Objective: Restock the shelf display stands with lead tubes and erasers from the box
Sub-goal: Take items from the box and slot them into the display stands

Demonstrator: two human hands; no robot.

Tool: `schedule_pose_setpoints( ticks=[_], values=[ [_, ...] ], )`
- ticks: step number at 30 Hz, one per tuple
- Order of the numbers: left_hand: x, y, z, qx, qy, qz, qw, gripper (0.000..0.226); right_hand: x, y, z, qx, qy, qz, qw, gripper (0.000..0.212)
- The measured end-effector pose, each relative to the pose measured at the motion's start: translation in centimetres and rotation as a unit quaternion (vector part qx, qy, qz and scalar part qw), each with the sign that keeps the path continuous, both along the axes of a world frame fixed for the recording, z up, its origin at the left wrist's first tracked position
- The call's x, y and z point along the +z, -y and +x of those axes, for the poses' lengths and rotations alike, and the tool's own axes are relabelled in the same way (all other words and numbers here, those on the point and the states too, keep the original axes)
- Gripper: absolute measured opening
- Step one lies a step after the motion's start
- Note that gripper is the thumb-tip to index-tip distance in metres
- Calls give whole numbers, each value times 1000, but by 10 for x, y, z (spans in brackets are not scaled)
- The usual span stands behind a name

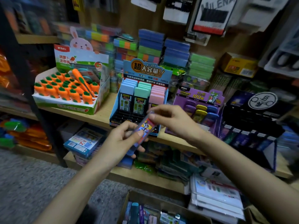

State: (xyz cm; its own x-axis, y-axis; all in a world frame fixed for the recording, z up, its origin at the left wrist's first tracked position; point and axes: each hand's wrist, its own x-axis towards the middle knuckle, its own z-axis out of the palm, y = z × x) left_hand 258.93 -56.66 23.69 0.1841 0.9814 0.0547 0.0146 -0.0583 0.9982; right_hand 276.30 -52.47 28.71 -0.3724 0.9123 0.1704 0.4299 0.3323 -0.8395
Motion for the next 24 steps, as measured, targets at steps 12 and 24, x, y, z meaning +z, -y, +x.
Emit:
schedule_pose_setpoints(
  ticks=[12, 24],
  values=[
    [6, -2, 43, 32, 189, -13, 981, 16, -38, 63, 45, -26, -110, -116, 987, 5],
    [-3, -6, 110, -55, -69, 162, 983, 17, -11, 64, 99, -157, -71, 68, 983, 20]
  ],
)
